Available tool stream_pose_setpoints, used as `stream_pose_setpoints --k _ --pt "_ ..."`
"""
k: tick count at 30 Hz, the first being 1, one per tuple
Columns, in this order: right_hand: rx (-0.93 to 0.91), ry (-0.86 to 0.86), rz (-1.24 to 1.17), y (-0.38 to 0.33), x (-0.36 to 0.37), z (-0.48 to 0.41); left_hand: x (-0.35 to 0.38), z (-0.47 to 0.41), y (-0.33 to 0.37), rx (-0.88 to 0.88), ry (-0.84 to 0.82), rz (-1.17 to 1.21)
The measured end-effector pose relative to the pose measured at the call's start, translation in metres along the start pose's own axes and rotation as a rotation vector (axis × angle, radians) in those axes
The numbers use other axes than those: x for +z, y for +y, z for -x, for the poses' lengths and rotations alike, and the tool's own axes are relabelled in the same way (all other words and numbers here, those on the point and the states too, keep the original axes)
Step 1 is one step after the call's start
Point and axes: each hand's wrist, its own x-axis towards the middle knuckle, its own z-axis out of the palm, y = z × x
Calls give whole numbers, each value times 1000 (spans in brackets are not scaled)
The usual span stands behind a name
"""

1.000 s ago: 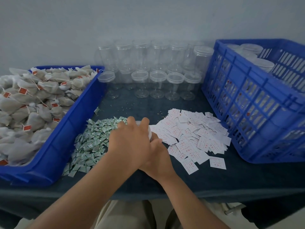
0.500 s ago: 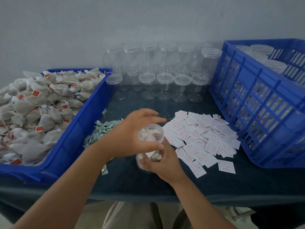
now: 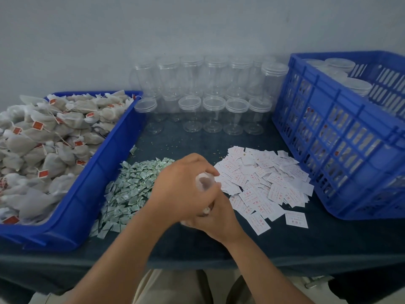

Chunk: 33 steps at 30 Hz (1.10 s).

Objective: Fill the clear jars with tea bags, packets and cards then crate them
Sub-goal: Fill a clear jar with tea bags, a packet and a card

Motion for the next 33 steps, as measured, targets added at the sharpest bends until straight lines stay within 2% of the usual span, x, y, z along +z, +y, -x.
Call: stream_pose_setpoints --k 2,4,6,10,12,14,17,19,21,23,25,27,29,31,33 --pt "34 -9 -73 -3 -1 1 -12 -6 -14 81 -137 214" --pt "69 -2 -117 -4 1 -1 -17 -8 -25 53 -184 401" --pt "82 37 -121 -4 4 -3 -10 -2 -30 -47 -84 411" --pt "39 135 1 2 8 -3 17 11 -11 -386 122 377" --pt "30 129 51 3 7 -2 26 13 -8 -437 167 388" --pt "69 80 1 3 3 -1 25 12 -13 -415 166 467" --pt "107 -43 -160 -3 -5 -1 14 6 -28 -271 18 569" --pt "129 -102 -189 -4 -8 -1 7 -1 -38 -217 -162 702" --pt "124 -87 -165 -4 -7 0 2 -5 -46 -206 -299 786" --pt "84 -27 -136 -2 -4 -3 -3 -6 -50 -196 -302 728" --pt "83 29 -128 0 -1 -6 -9 -4 -54 -222 -198 653" --pt "110 54 -110 2 3 -7 -11 1 -54 -253 -182 690" --pt "96 48 -46 3 5 -6 -6 8 -40 -272 -190 564" --pt "69 22 -5 0 4 -4 4 12 -26 -293 -120 378" --pt "72 -35 -73 0 0 -2 6 12 -28 -253 -103 401"
